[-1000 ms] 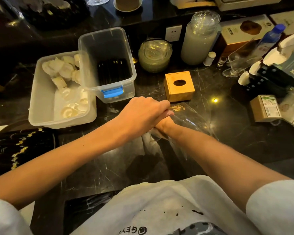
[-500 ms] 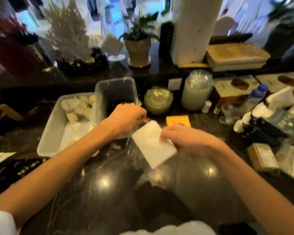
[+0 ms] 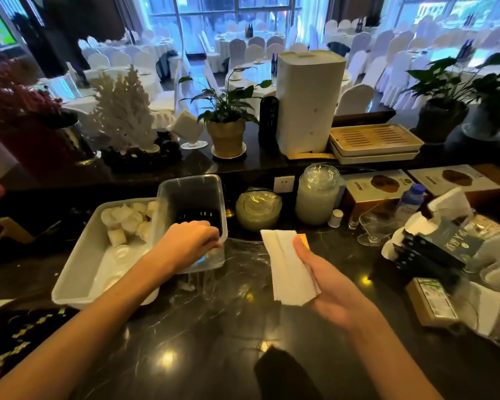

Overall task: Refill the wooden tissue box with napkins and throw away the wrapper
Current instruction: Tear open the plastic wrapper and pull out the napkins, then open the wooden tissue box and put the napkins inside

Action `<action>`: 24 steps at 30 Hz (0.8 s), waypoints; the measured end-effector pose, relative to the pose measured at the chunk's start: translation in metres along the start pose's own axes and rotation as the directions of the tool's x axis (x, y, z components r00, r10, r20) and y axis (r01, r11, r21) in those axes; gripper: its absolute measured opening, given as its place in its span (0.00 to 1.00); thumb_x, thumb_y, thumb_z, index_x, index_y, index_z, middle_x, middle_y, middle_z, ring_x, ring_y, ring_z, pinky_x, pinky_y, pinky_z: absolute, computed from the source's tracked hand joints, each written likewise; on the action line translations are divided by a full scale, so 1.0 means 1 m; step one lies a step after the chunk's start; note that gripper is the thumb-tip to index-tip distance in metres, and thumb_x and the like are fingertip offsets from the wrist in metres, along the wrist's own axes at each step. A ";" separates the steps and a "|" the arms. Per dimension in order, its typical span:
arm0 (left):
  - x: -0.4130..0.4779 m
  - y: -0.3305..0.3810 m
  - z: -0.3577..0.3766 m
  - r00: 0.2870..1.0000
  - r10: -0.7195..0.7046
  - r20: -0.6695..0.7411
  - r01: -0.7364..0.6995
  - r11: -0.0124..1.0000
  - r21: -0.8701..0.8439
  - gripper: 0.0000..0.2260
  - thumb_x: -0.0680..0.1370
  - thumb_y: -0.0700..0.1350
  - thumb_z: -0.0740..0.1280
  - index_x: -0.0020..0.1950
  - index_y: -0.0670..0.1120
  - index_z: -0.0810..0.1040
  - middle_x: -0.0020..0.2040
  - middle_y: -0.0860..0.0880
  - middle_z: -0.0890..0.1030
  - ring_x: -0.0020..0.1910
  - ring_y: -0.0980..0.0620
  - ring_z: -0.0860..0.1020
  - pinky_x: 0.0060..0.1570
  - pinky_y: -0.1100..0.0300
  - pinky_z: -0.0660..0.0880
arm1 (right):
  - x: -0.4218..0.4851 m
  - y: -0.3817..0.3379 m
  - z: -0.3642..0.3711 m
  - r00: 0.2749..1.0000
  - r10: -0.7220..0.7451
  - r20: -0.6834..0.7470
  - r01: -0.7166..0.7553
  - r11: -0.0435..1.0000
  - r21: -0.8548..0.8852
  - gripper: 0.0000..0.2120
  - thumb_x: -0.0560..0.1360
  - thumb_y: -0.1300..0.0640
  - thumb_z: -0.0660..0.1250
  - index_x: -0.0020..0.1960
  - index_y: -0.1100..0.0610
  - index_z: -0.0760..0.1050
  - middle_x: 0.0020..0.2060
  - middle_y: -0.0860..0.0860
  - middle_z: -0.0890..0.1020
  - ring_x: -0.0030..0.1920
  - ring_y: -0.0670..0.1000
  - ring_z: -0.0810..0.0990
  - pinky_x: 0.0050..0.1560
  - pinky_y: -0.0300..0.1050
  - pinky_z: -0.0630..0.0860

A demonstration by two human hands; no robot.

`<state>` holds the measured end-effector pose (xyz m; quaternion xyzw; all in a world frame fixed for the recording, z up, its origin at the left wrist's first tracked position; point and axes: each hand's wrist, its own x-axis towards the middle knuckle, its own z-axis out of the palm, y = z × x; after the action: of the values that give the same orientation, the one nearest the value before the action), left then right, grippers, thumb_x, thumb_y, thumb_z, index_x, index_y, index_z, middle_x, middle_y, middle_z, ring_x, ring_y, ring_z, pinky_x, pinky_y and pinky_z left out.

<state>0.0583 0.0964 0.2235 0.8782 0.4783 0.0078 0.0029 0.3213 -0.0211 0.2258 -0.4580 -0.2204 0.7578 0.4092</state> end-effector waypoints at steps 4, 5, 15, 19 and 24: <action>-0.022 0.004 -0.007 0.997 0.005 -0.079 -0.008 0.999 -0.033 0.11 0.80 0.51 0.62 0.56 0.48 0.80 0.53 0.50 0.77 0.45 0.51 0.79 0.44 0.56 0.78 | -0.001 -0.006 -0.015 0.997 -0.052 -0.053 0.056 0.995 0.085 0.22 0.72 0.41 0.67 0.62 0.51 0.74 0.51 0.58 0.86 0.47 0.56 0.87 0.42 0.51 0.82; -0.029 0.004 -0.011 0.995 0.017 -0.102 -0.024 0.997 -0.070 0.11 0.81 0.50 0.62 0.57 0.47 0.80 0.56 0.49 0.78 0.47 0.51 0.80 0.47 0.57 0.78 | -0.002 -0.010 -0.020 0.997 -0.058 -0.053 0.064 0.989 0.132 0.22 0.72 0.43 0.68 0.62 0.52 0.73 0.51 0.59 0.85 0.45 0.56 0.87 0.39 0.50 0.82; -0.143 0.067 0.074 0.974 0.225 -0.015 -0.225 0.963 -0.151 0.22 0.70 0.36 0.73 0.63 0.45 0.79 0.62 0.45 0.81 0.59 0.49 0.81 0.58 0.58 0.79 | 0.009 0.039 -0.136 0.917 -0.168 -0.360 0.099 0.974 -0.204 0.09 0.77 0.40 0.63 0.53 0.42 0.76 0.50 0.53 0.85 0.50 0.56 0.84 0.44 0.53 0.83; -0.175 0.101 0.152 0.981 0.167 0.101 -0.141 0.965 -0.221 0.35 0.63 0.33 0.76 0.69 0.47 0.75 0.62 0.42 0.80 0.57 0.47 0.82 0.54 0.58 0.79 | 0.046 0.105 -0.190 0.857 -0.103 -0.504 -0.013 0.975 -0.222 0.22 0.80 0.45 0.60 0.70 0.55 0.66 0.60 0.57 0.79 0.54 0.56 0.80 0.42 0.48 0.79; -0.211 0.123 0.218 0.965 -0.017 0.263 0.063 0.984 -0.166 0.41 0.61 0.34 0.76 0.73 0.50 0.70 0.61 0.40 0.80 0.54 0.44 0.82 0.50 0.59 0.79 | 0.081 0.144 -0.230 0.802 -0.110 -0.587 -0.106 0.941 -0.321 0.24 0.81 0.48 0.59 0.72 0.58 0.63 0.65 0.59 0.75 0.57 0.55 0.77 0.51 0.50 0.78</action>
<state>0.0508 -0.1472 0.0046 0.8580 0.4890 -0.0665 0.1420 0.4428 -0.0453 -0.0292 -0.7360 -0.2076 0.5252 0.3734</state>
